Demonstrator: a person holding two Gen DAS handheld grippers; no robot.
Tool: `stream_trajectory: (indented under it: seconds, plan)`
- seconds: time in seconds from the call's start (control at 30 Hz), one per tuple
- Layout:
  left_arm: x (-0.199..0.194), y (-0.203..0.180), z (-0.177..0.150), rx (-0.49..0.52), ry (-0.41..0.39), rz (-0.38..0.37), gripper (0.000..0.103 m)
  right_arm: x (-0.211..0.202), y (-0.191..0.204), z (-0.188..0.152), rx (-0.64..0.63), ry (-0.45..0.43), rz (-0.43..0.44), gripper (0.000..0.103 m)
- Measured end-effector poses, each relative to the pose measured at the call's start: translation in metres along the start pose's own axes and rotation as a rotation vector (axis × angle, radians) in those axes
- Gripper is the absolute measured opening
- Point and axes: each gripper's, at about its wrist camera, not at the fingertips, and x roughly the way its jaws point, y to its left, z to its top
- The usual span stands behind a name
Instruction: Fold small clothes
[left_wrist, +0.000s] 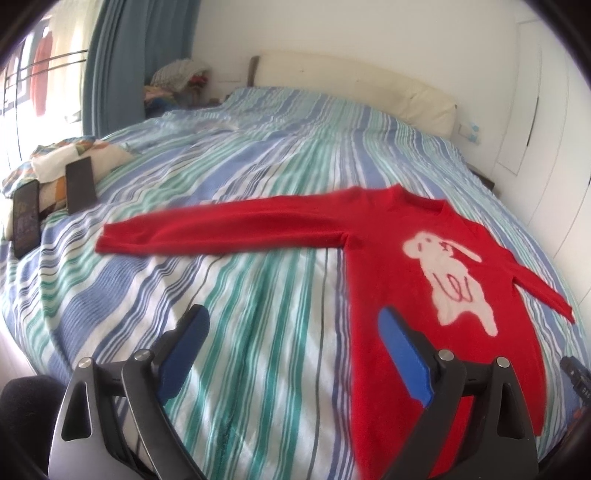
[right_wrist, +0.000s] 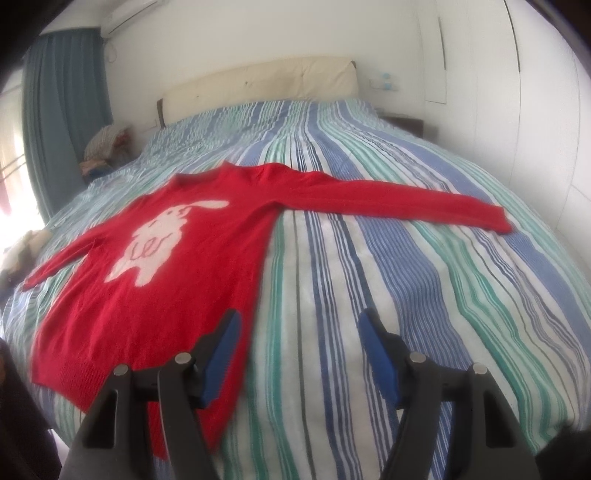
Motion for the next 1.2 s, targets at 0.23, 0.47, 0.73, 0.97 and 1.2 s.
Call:
stream_trajectory:
  seconds: [0.23, 0.47, 0.73, 0.97, 1.2]
  plan:
    - [0.006, -0.004, -0.002, 0.008, 0.011, -0.009, 0.094, 0.004, -0.002, -0.002, 0.004, 0.01, 0.006, 0.065]
    - [0.005, -0.008, -0.004, 0.032, 0.009, -0.009, 0.094, 0.008, -0.008, -0.003, 0.042, 0.023, 0.021, 0.065]
    - [0.008, 0.001, -0.004, -0.006, 0.006, 0.004, 0.094, 0.009, -0.033, 0.022, 0.109, 0.015, 0.137, 0.065]
    - [0.014, 0.008, -0.004, -0.048, 0.02, 0.008, 0.094, 0.034, -0.192, 0.105, 0.48, -0.083, 0.164, 0.066]
    - [0.022, 0.005, -0.006, -0.035, 0.021, 0.043, 0.094, 0.106, -0.315, 0.07, 0.989, 0.041, 0.234, 0.065]
